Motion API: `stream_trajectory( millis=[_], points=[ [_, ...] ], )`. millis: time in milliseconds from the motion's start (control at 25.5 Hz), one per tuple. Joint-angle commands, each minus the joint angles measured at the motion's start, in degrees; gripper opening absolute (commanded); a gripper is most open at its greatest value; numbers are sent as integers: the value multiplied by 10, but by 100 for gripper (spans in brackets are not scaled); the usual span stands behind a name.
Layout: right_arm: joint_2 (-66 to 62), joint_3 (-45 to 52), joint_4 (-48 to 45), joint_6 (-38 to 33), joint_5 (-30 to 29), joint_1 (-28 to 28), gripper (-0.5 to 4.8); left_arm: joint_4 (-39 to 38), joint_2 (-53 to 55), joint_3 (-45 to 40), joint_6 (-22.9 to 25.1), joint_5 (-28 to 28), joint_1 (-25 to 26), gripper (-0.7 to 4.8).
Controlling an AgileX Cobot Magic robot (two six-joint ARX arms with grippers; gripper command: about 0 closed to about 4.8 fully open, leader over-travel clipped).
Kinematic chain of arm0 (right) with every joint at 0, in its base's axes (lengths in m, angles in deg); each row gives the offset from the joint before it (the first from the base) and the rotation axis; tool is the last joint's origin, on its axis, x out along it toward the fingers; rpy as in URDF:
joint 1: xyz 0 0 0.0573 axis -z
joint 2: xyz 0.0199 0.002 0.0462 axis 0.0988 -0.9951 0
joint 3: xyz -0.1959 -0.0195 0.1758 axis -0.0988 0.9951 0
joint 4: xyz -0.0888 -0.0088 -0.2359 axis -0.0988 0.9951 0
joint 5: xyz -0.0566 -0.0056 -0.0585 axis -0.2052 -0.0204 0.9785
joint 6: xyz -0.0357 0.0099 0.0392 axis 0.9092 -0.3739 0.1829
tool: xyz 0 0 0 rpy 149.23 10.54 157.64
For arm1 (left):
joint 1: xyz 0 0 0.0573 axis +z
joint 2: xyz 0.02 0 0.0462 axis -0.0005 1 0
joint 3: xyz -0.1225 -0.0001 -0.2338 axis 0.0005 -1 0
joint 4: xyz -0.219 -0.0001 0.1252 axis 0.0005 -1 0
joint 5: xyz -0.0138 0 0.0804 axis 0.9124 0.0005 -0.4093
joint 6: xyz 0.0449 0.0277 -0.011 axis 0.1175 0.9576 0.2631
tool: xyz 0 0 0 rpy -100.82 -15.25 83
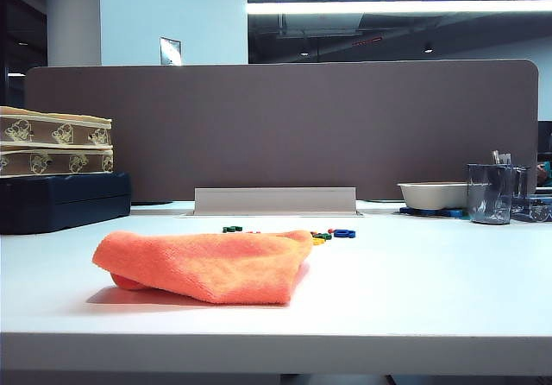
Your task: Use an orange cloth to wipe the letter magnets on the table away for a distance.
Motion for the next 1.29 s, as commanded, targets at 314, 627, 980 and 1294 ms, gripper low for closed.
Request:
stream_trajectory(
  millis=[314, 627, 980, 1294],
  points=[
    [-231, -65, -86, 66, -68, -87, 68, 8, 0, 8, -2, 4, 0, -5],
    [-363, -89, -107, 135, -39, -192, 87, 8, 0, 9, -2, 4, 0, -5],
    [-513, -141, -146, 141, -42, -267, 127, 4, 0, 8, -2, 4, 0, -5],
    [-616, -177, -167, 141, -41, -312, 285, -3, 0, 8, -2, 4, 0, -5]
  ],
)
